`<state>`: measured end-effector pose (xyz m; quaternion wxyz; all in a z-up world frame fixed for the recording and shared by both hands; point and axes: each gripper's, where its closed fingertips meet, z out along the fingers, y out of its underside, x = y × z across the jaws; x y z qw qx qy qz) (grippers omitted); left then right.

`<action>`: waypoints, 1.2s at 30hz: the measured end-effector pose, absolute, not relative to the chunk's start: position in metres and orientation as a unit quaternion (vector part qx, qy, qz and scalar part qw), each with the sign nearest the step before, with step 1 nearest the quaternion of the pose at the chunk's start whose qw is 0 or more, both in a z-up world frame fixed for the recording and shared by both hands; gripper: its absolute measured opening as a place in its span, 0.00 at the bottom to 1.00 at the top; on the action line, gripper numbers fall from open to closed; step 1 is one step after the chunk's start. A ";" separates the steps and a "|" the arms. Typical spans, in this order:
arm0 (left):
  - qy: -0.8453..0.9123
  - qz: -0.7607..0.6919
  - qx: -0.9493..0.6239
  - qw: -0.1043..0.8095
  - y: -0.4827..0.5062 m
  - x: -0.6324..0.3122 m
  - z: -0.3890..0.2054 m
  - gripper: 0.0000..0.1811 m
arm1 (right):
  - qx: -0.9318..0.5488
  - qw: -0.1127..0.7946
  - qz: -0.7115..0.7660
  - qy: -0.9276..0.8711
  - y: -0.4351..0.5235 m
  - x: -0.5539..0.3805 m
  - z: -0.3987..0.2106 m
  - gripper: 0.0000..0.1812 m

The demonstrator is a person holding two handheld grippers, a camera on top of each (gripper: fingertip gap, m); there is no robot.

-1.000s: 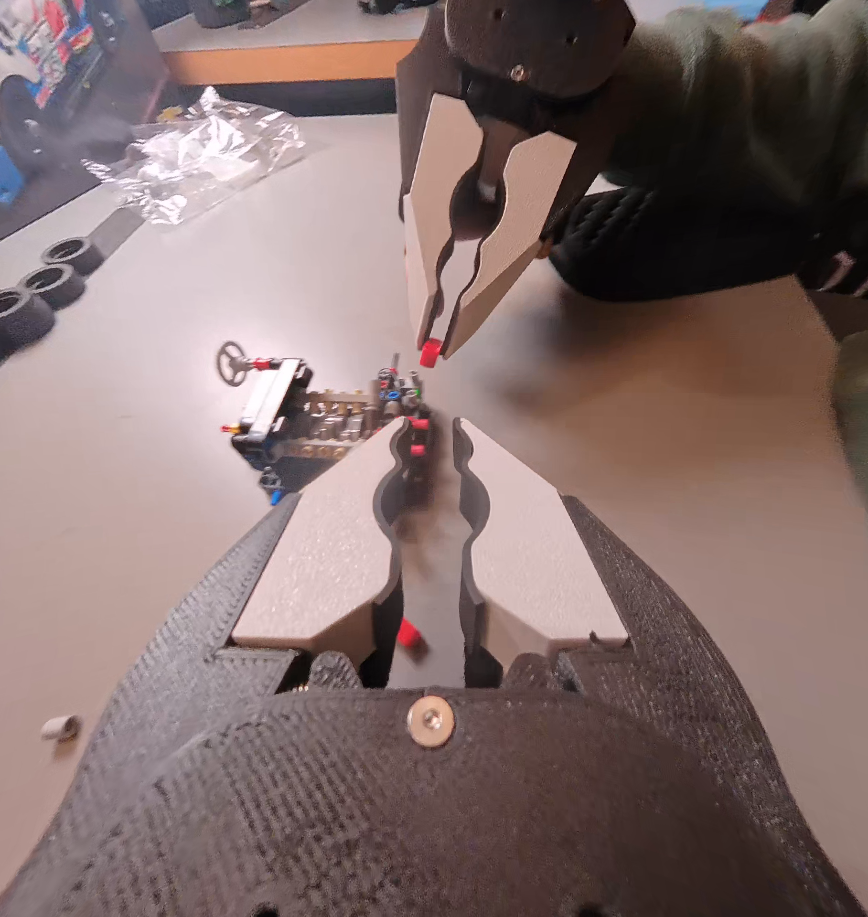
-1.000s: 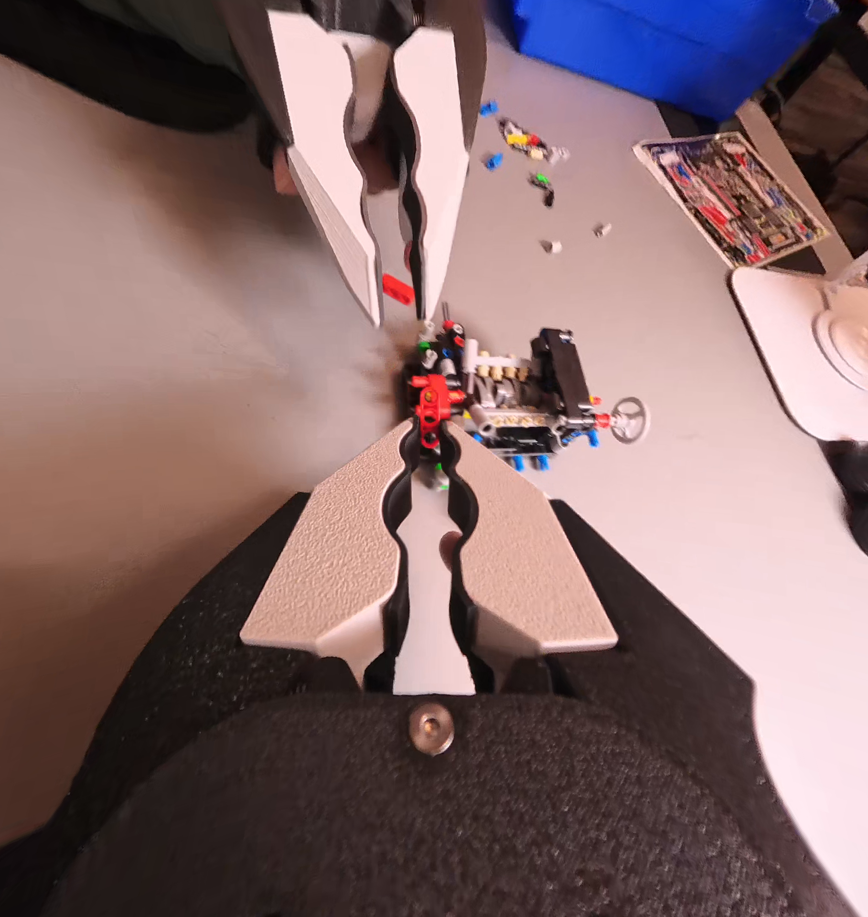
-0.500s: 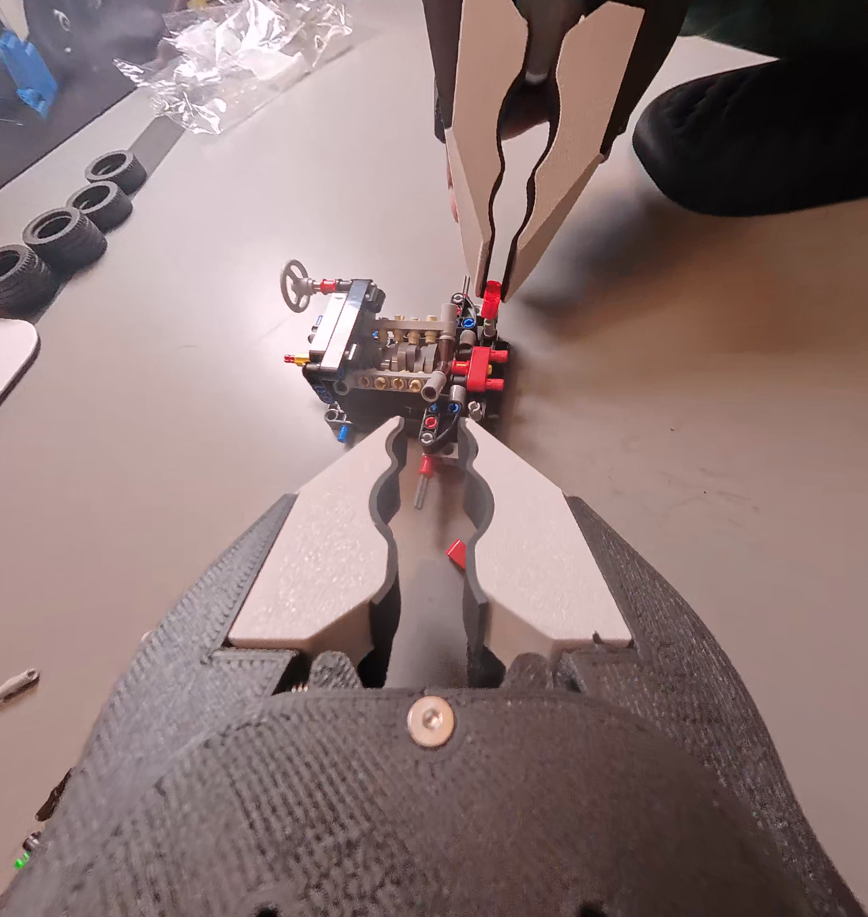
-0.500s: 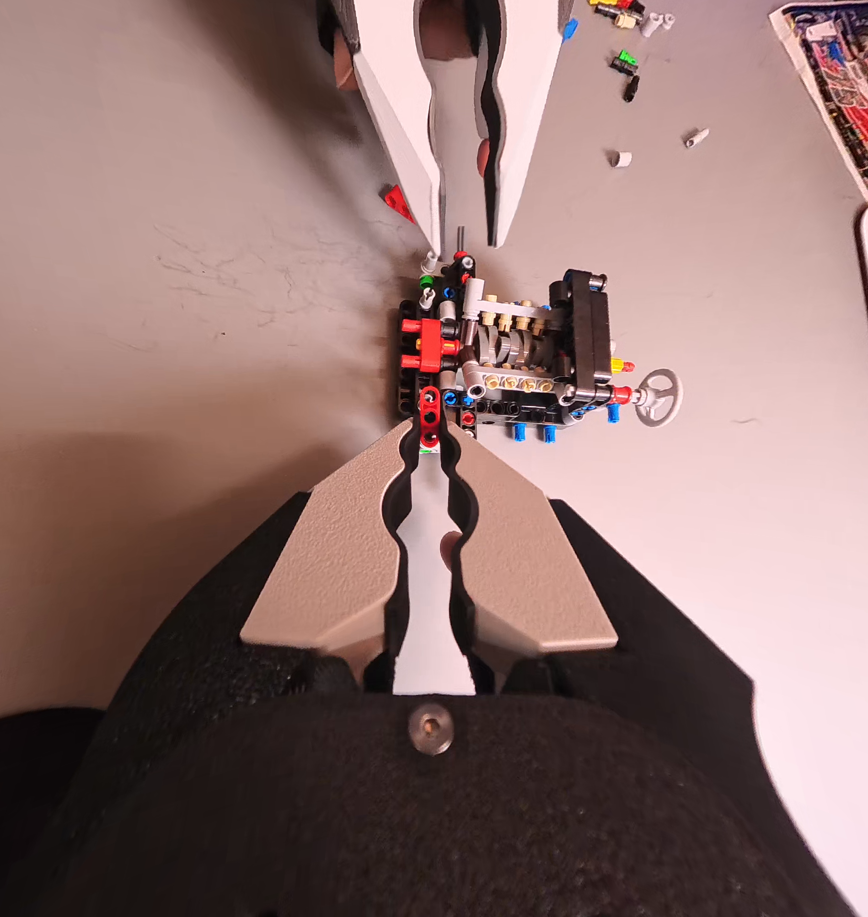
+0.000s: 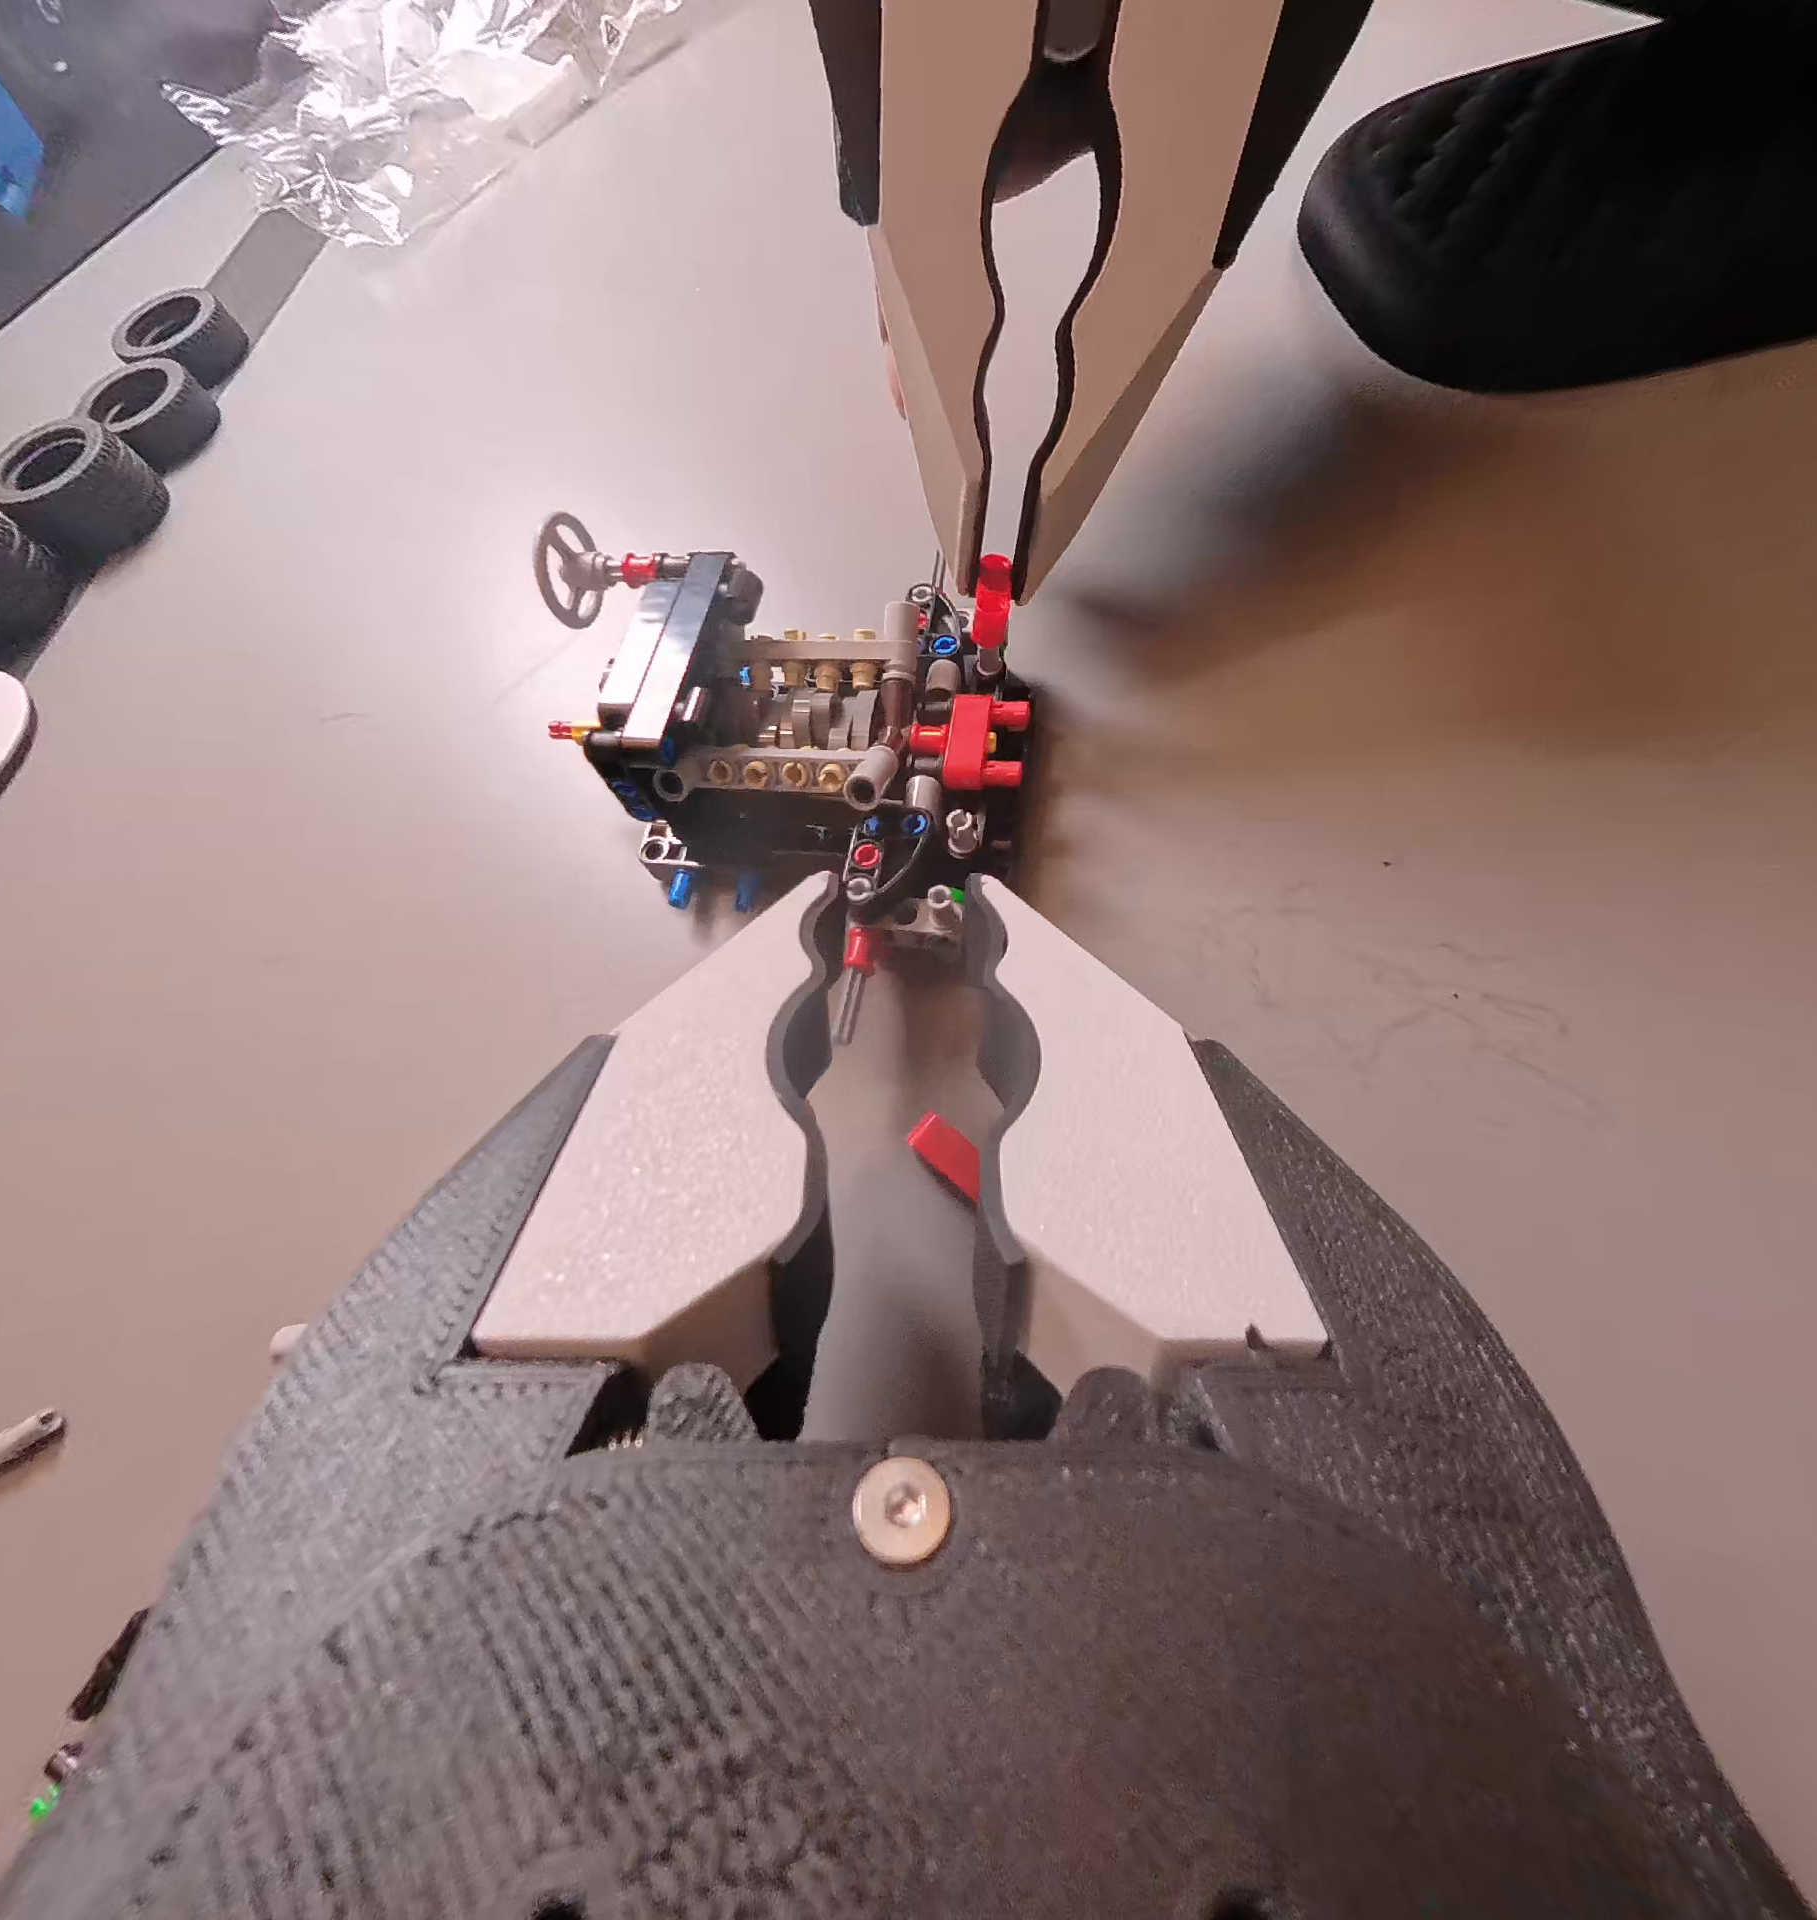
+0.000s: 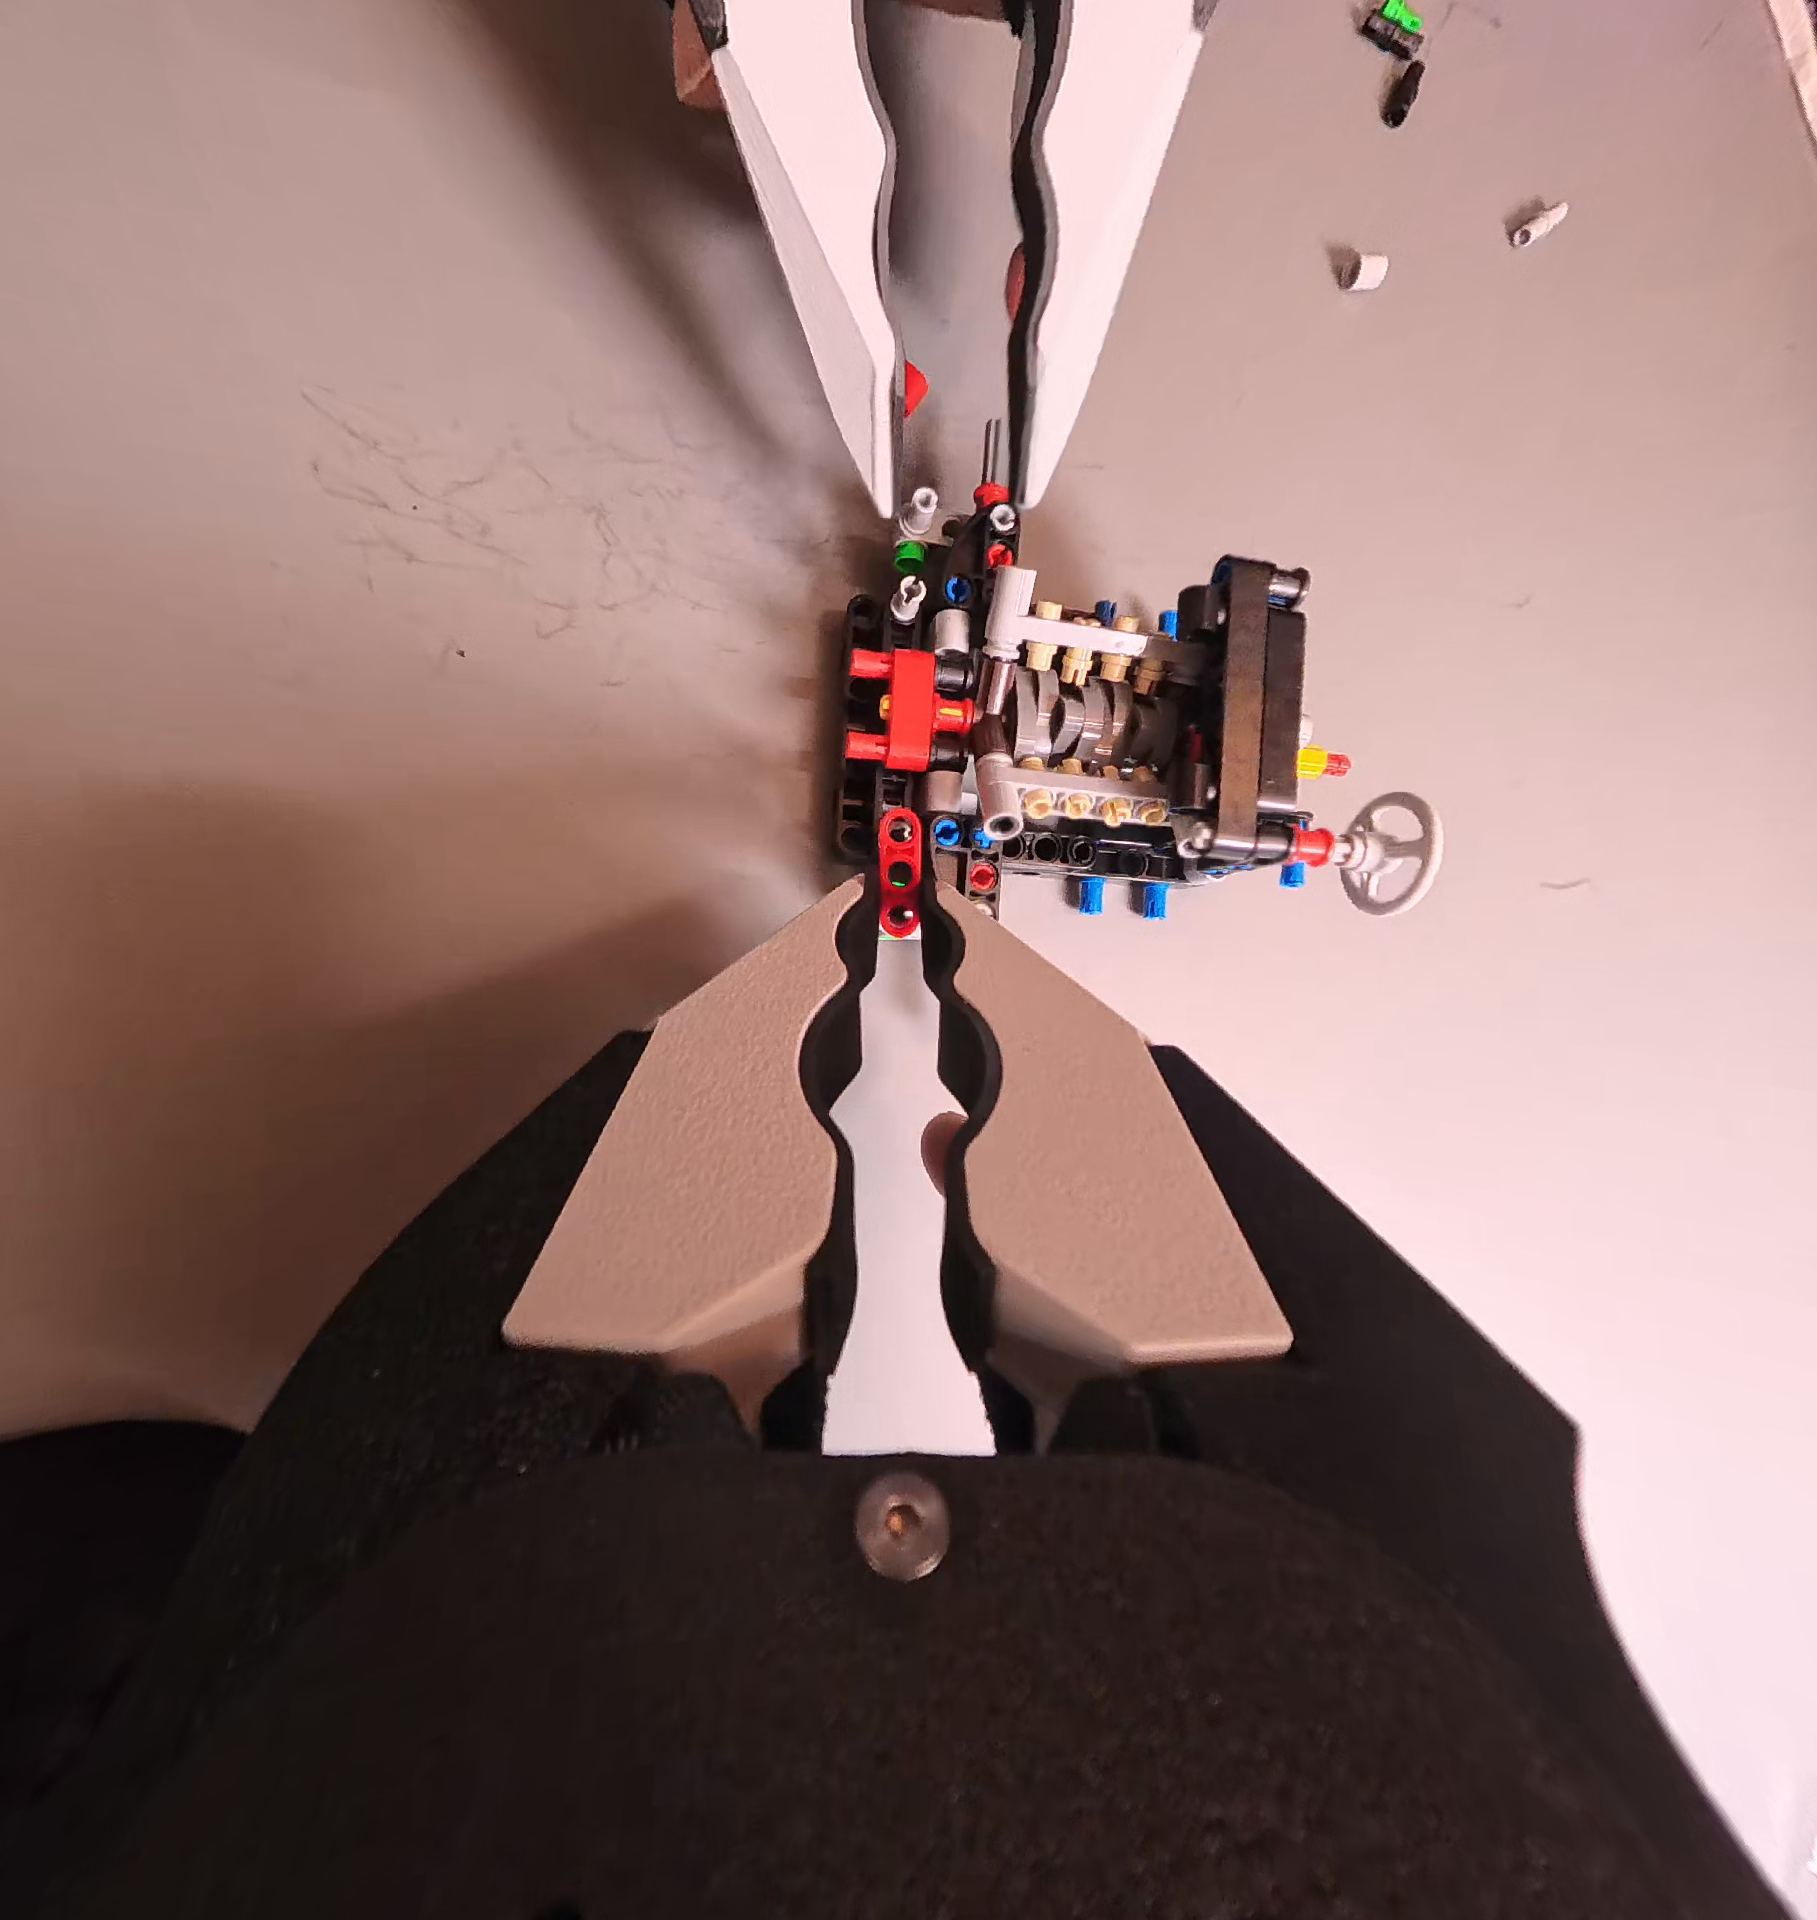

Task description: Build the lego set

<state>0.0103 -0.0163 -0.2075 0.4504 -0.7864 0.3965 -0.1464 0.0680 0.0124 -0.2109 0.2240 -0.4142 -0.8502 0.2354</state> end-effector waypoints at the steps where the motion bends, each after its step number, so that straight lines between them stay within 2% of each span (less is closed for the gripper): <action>1: 0.396 -0.143 -0.787 0.452 -0.016 0.009 -0.207 0.13 | -0.414 0.222 0.232 -0.852 0.012 0.068 -0.211 0.03; 8: 0.396 -0.145 -0.797 0.432 -0.016 0.007 -0.217 0.19 | -0.416 0.214 0.219 -0.856 0.014 0.066 -0.212 0.03; 17: 0.403 -0.138 -0.799 0.425 -0.015 0.008 -0.224 0.14 | -0.417 0.218 0.221 -0.854 0.016 0.063 -0.212 0.04; 25: 0.404 -0.140 -0.797 0.427 -0.015 0.008 -0.224 0.13 | -0.416 0.229 0.232 -0.849 0.019 0.066 -0.209 0.09; 36: 0.402 -0.147 -0.796 0.429 -0.015 0.008 -0.224 0.13 | -0.407 0.250 0.248 -0.843 0.019 0.064 -0.205 0.06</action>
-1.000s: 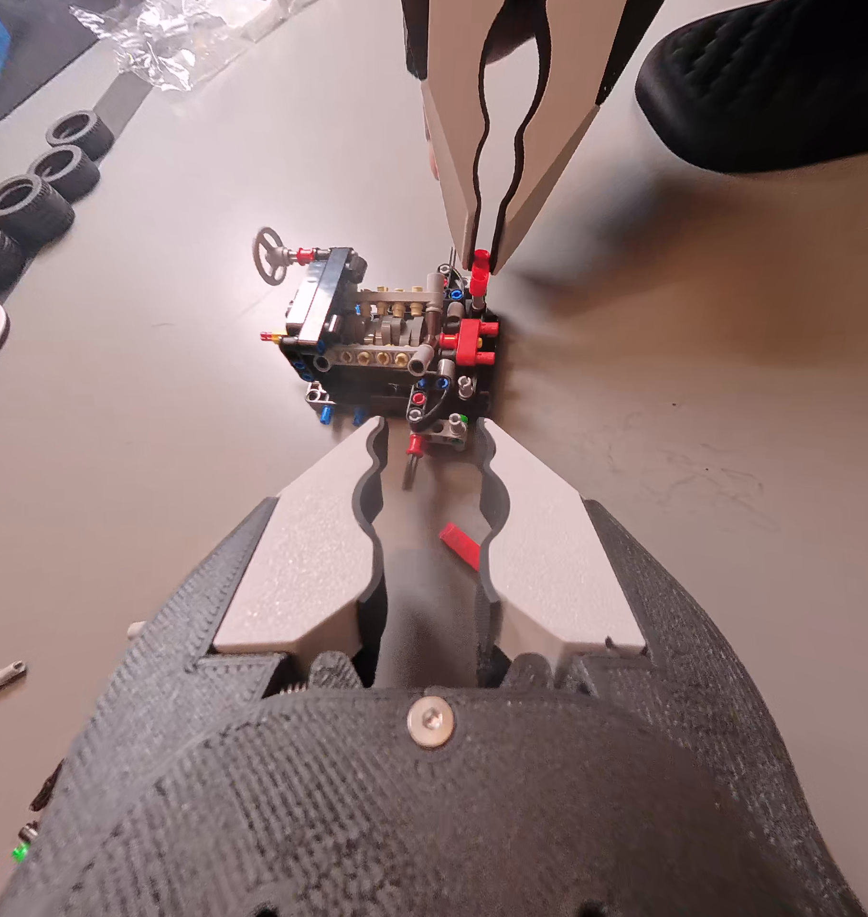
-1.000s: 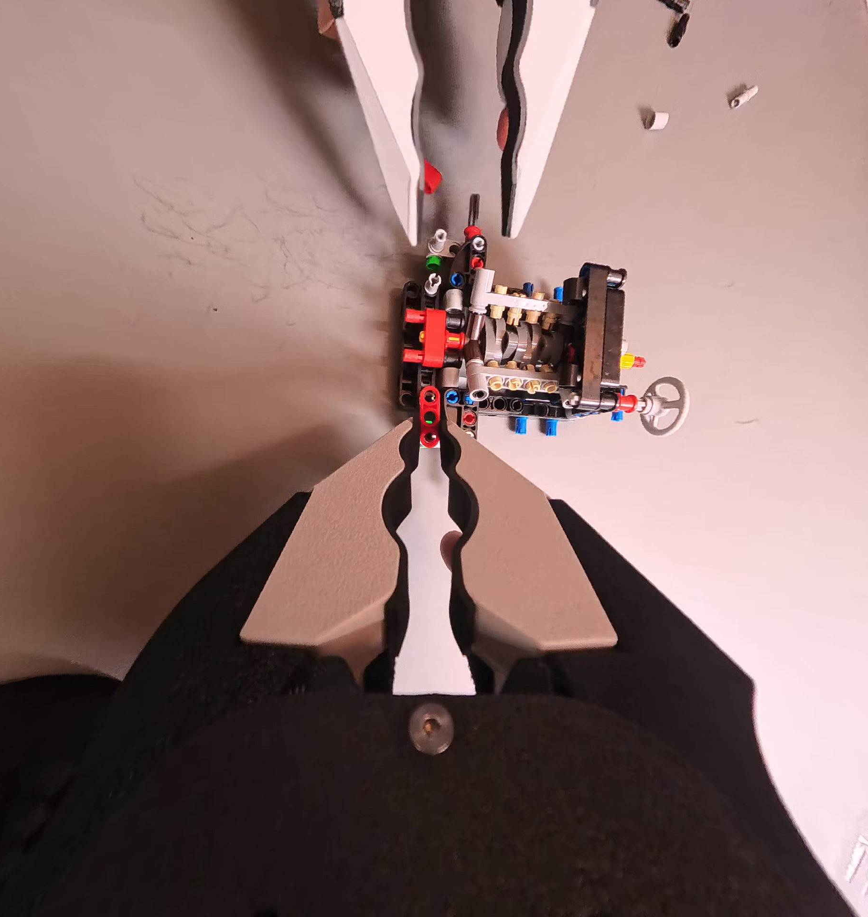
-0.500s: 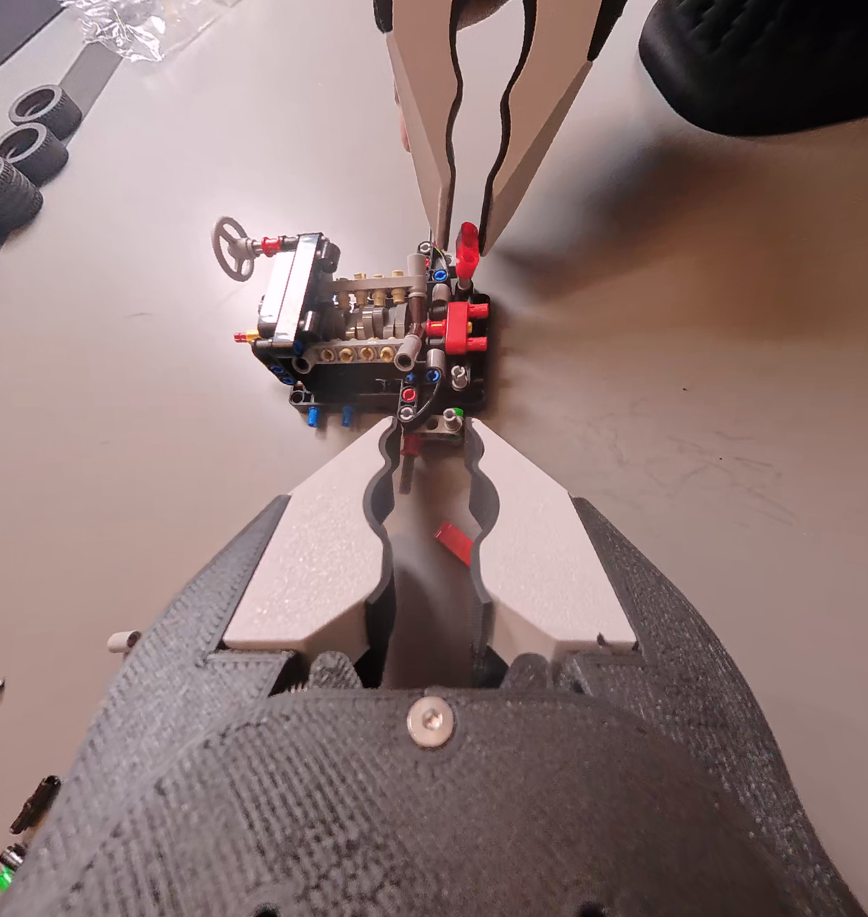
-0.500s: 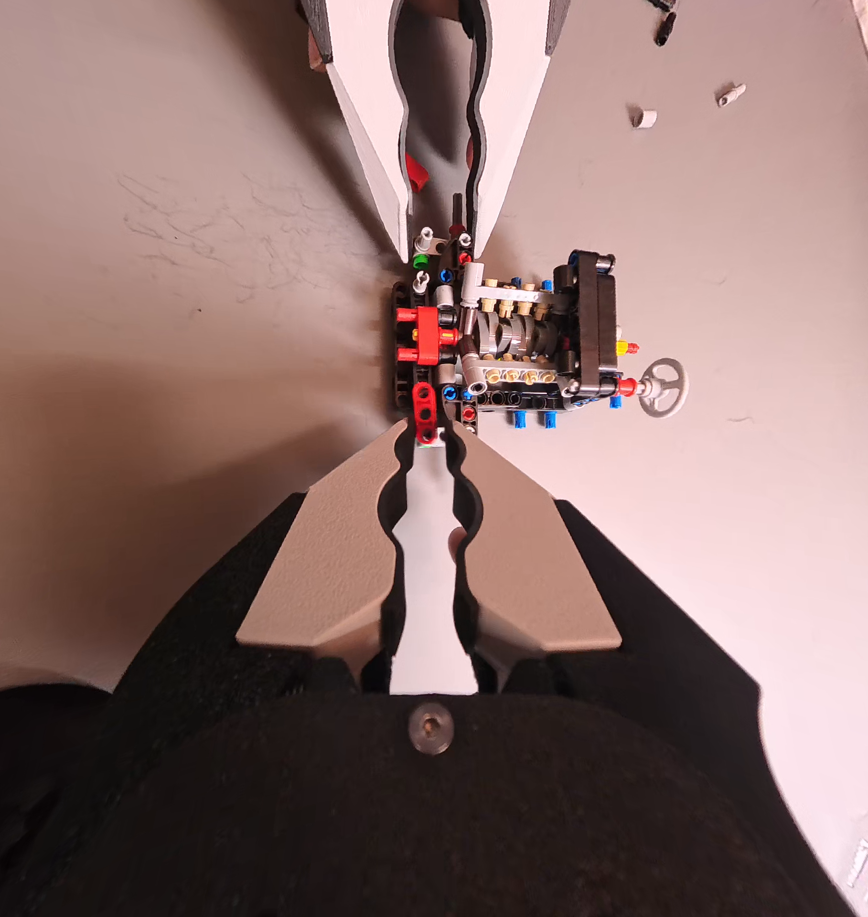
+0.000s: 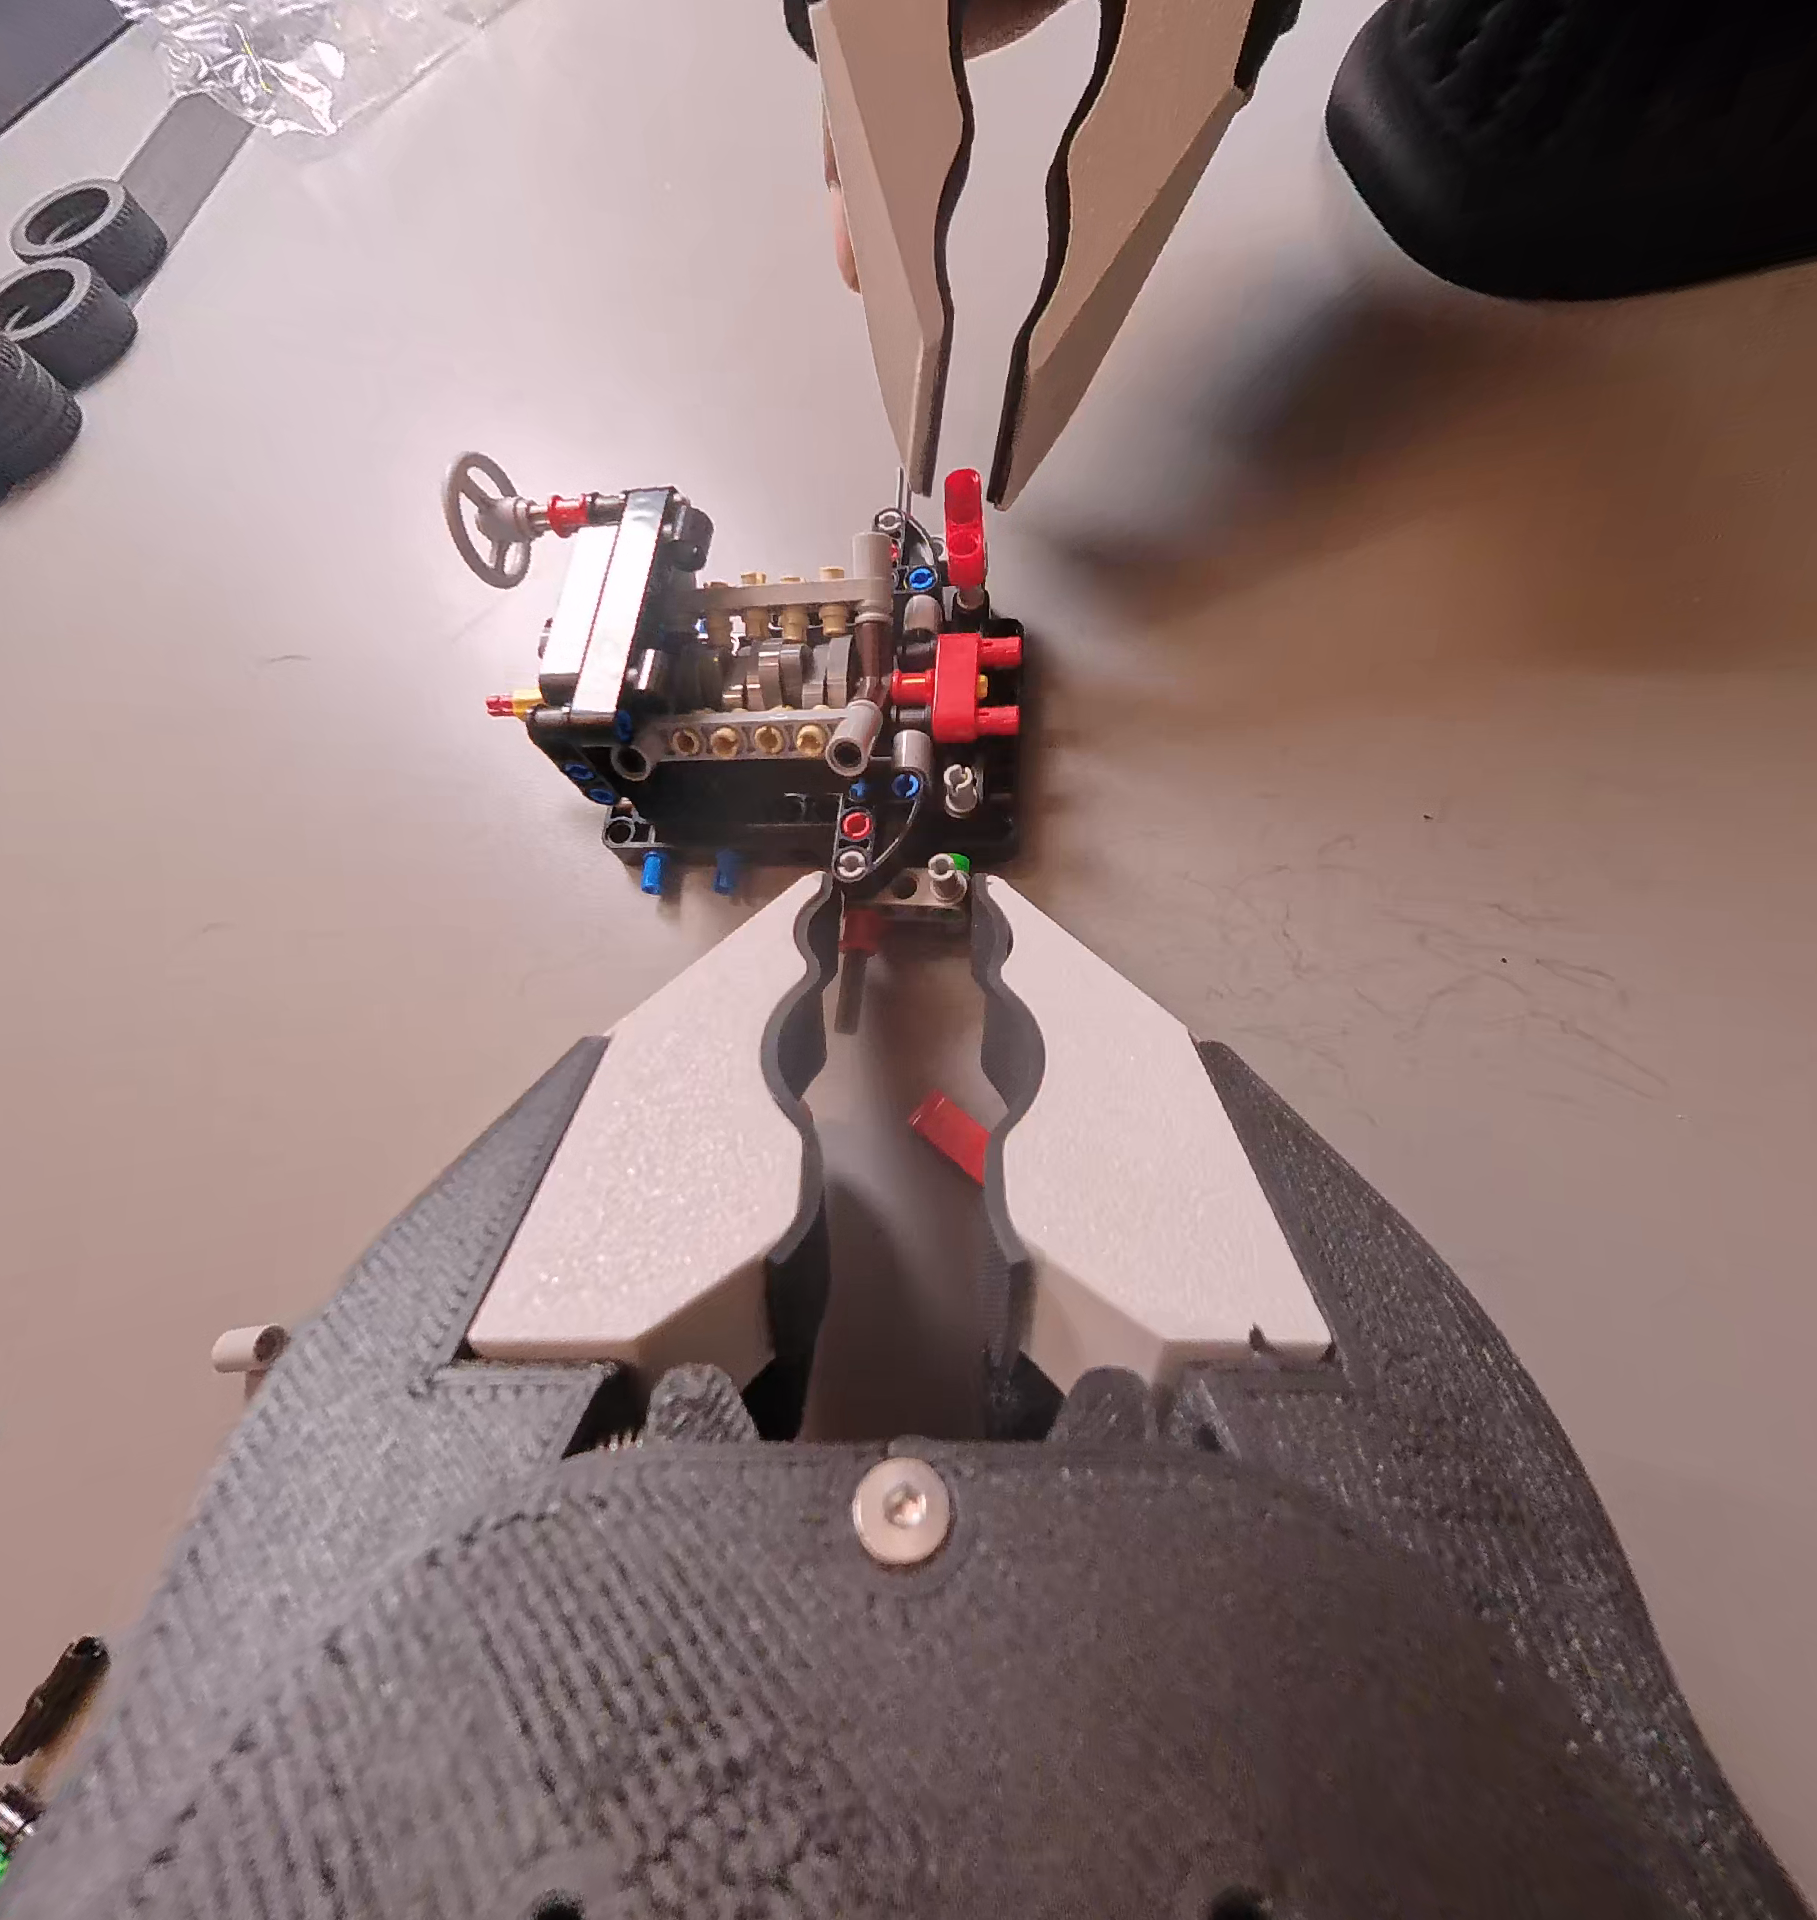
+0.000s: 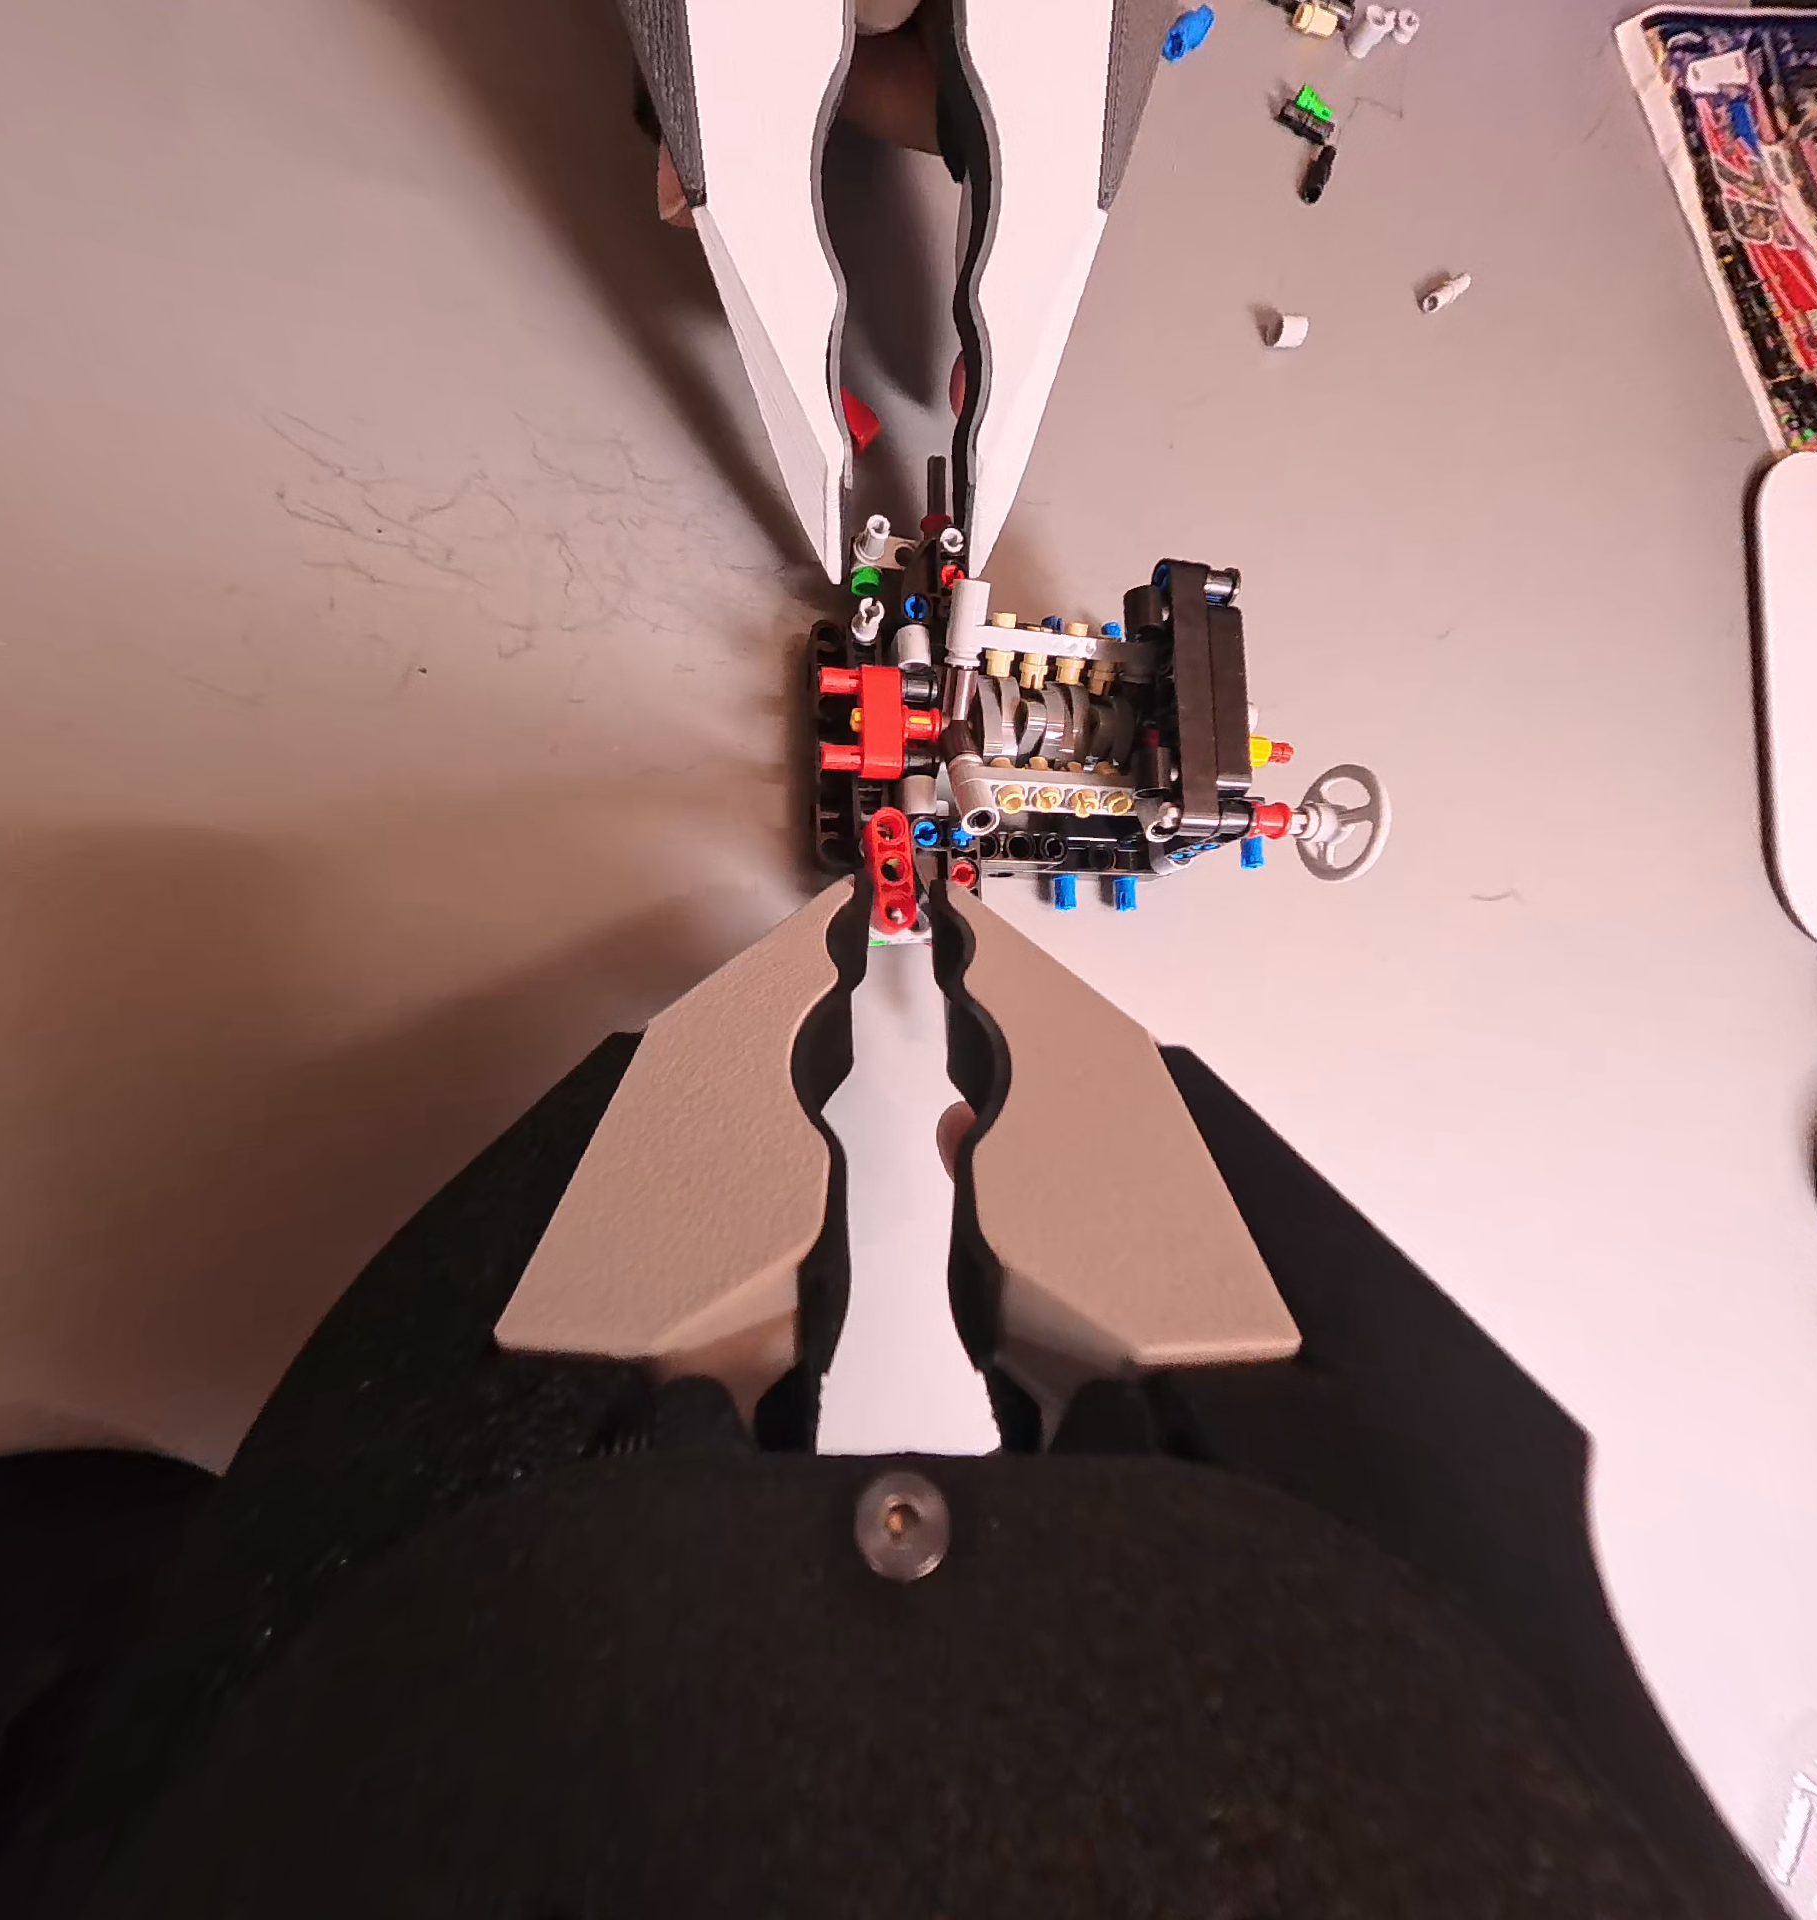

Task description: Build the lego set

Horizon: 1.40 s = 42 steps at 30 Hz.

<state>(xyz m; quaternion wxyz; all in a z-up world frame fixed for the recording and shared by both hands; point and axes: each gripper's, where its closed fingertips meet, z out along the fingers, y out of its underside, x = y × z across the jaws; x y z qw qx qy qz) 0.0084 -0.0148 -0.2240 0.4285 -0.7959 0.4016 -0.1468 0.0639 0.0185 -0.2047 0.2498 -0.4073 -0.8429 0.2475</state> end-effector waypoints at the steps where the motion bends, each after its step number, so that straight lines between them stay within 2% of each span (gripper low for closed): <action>1: 0.402 -0.147 -0.796 0.429 -0.015 0.008 -0.224 0.13 | -0.407 0.250 0.249 -0.842 0.018 0.064 -0.205 0.06; 14: 0.402 -0.152 -0.794 0.430 -0.016 0.009 -0.223 0.13 | -0.409 0.244 0.266 -0.838 0.016 0.061 -0.209 0.04; 31: 0.401 -0.157 -0.794 0.429 -0.015 0.007 -0.222 0.13 | -0.415 0.186 0.272 -0.848 0.014 0.060 -0.212 0.03; 37: 0.392 -0.163 -0.784 0.452 -0.016 0.005 -0.204 0.19 | -0.419 0.196 0.278 -0.842 0.015 0.058 -0.209 0.03; 42: 0.381 -0.153 -0.805 0.429 -0.011 0.009 -0.216 0.24 | -0.419 0.198 0.272 -0.843 0.016 0.056 -0.209 0.04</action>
